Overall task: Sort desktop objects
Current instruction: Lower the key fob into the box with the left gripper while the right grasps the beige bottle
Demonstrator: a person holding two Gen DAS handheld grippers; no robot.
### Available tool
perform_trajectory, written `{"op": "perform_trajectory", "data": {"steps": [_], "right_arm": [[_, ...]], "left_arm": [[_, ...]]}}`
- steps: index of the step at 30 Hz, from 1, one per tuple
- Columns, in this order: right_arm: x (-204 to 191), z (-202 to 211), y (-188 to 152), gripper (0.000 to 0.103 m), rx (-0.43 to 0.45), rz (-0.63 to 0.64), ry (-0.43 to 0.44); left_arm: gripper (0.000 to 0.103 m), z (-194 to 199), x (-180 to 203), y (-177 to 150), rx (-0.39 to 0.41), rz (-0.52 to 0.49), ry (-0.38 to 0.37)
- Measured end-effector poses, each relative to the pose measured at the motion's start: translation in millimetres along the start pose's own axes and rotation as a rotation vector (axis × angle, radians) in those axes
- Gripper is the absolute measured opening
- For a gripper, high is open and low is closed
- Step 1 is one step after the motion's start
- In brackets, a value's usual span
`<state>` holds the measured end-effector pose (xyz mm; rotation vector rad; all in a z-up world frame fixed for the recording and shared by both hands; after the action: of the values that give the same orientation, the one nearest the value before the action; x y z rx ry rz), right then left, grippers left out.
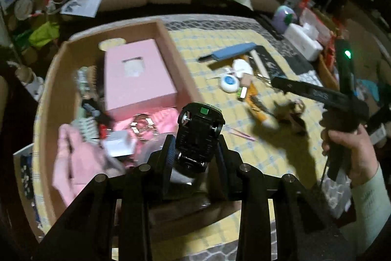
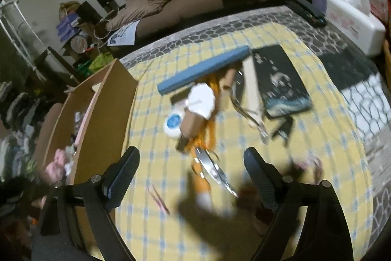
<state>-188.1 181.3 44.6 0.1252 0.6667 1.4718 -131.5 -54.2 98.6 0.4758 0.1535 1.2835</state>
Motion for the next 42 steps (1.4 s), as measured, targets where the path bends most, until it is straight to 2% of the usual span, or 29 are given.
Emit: {"op": "perform_trajectory", "data": {"steps": [2, 5, 6, 9, 10, 14, 15, 18, 23, 25, 28, 30, 32, 34, 42], "right_arm": [[-7.8, -15.2, 7.6, 0.084, -0.005, 0.008, -0.047], [-13.0, -47.2, 17.3, 0.072, -0.047, -0.002, -0.110], [-12.0, -57.1, 20.0, 0.065, -0.065, -0.004, -0.145], [-6.0, -73.7, 25.7, 0.053, -0.080, -0.019, -0.186], [-4.1, -78.4, 26.7, 0.047, -0.089, -0.021, -0.182], [-3.0, -81.3, 27.3, 0.037, -0.105, -0.010, -0.155], [-1.7, -78.3, 27.5, 0.026, -0.104, -0.022, -0.120], [-4.5, -60.4, 28.2, 0.021, -0.084, -0.043, -0.060], [-22.0, -33.2, 26.6, 0.021, -0.066, -0.002, -0.028], [-19.2, -33.0, 28.6, 0.022, -0.063, -0.037, -0.057], [-19.1, -40.9, 29.1, 0.019, -0.069, -0.088, -0.012], [-20.9, -44.4, 29.2, 0.019, -0.080, -0.081, -0.032], [-19.4, -45.6, 29.8, 0.023, -0.072, -0.094, -0.058], [-16.6, -47.6, 31.7, 0.046, -0.052, -0.104, -0.092], [-31.3, -68.3, 28.2, 0.047, -0.048, -0.024, -0.070]], "left_arm": [[0.030, 5.9, -9.7, -1.2, 0.020, 0.022, -0.003], [0.030, 7.8, -27.5, -2.0, 0.040, 0.058, -0.014], [0.030, 7.1, -33.9, -2.1, 0.046, 0.071, -0.012], [0.030, 8.3, -56.8, -0.9, 0.056, 0.119, -0.036], [0.030, 10.3, -63.3, 0.0, 0.062, 0.126, -0.038], [0.030, 17.3, -95.8, -3.3, 0.080, 0.182, -0.057], [0.030, 16.9, -102.7, -5.5, 0.078, 0.199, -0.060], [0.030, 12.1, -114.2, -10.5, 0.066, 0.220, -0.074], [0.030, 6.0, -118.3, -14.0, 0.053, 0.253, -0.088], [0.030, 7.7, -118.2, -15.4, 0.061, 0.271, -0.101], [0.030, 13.0, -116.4, -15.3, 0.079, 0.276, -0.121], [0.030, 13.8, -116.5, -13.9, 0.084, 0.275, -0.118], [0.030, 11.0, -118.9, -12.8, 0.083, 0.288, -0.126], [0.030, 7.9, -119.4, -11.0, 0.078, 0.288, -0.127], [0.030, 3.3, -121.3, -9.0, 0.070, 0.279, -0.119]]}}
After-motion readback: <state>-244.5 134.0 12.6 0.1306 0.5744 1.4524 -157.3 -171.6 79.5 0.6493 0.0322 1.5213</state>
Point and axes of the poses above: each gripper's, at about its wrist camera, not at the fingertips, and z roughly against the way its jaws point, x to its right, y to its top, the point moved 4 cm from there along -z, roughly the way its jaws point, and after that the axes turned 8 degrees about -x, right-handed, at the moved point
